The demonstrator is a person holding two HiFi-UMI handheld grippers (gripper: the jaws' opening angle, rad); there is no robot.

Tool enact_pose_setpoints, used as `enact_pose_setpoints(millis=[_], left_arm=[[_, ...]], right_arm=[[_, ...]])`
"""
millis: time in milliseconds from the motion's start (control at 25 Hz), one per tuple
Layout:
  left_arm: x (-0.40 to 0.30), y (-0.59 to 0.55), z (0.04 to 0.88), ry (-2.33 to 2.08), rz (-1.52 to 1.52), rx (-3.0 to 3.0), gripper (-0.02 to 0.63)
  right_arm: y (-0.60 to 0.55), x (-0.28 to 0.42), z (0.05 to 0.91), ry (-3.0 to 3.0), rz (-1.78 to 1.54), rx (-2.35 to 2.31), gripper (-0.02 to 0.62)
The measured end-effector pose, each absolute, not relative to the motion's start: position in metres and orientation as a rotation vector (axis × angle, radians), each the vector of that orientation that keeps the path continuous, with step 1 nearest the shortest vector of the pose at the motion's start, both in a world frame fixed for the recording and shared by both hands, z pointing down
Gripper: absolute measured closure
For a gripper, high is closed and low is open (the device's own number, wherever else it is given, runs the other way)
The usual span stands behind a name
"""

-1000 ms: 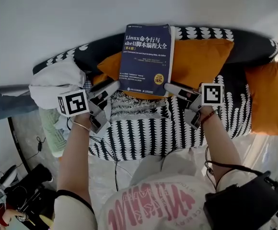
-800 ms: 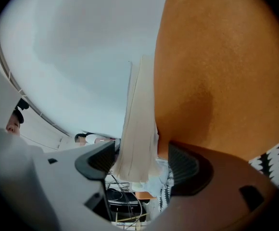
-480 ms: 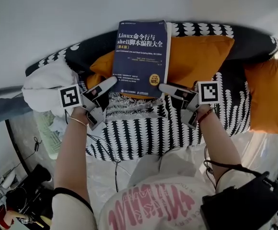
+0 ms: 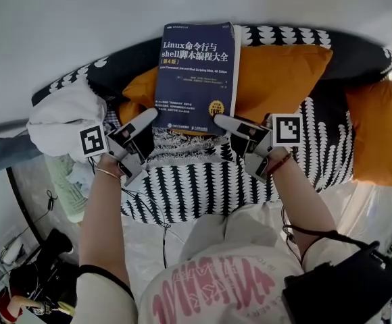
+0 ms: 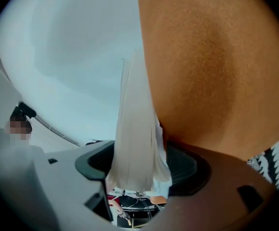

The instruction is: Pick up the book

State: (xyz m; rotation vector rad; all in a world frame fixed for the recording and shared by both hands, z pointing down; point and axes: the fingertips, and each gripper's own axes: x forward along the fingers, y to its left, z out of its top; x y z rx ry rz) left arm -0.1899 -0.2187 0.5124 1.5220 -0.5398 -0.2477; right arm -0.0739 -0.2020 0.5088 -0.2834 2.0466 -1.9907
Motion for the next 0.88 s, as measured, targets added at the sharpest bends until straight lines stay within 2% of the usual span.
enact_pose_setpoints(millis=[880], left_arm=[[-0.164, -0.212, 0.524, -0.483, -0.278, 1.460, 0.311]], right_arm=[[-0.201, -0.079, 0.511, 2.059, -2.005, -0.281, 0.256]])
